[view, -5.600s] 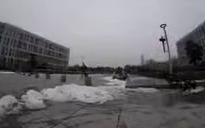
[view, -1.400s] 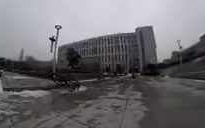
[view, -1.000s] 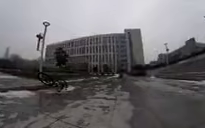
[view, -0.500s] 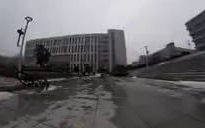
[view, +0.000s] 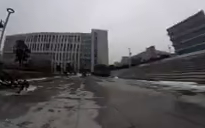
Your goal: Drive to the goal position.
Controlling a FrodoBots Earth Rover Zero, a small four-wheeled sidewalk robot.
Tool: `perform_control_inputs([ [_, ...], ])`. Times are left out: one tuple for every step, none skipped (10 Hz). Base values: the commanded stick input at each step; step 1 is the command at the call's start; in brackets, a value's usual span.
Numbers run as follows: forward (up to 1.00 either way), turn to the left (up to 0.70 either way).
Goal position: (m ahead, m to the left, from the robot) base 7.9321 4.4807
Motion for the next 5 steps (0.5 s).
perform_control_inputs([
  [0.00,-0.45],
  [0.00,-0.45],
  [0.50,-0.36],
  [1.00,-0.16],
  [1.00,0.00],
])
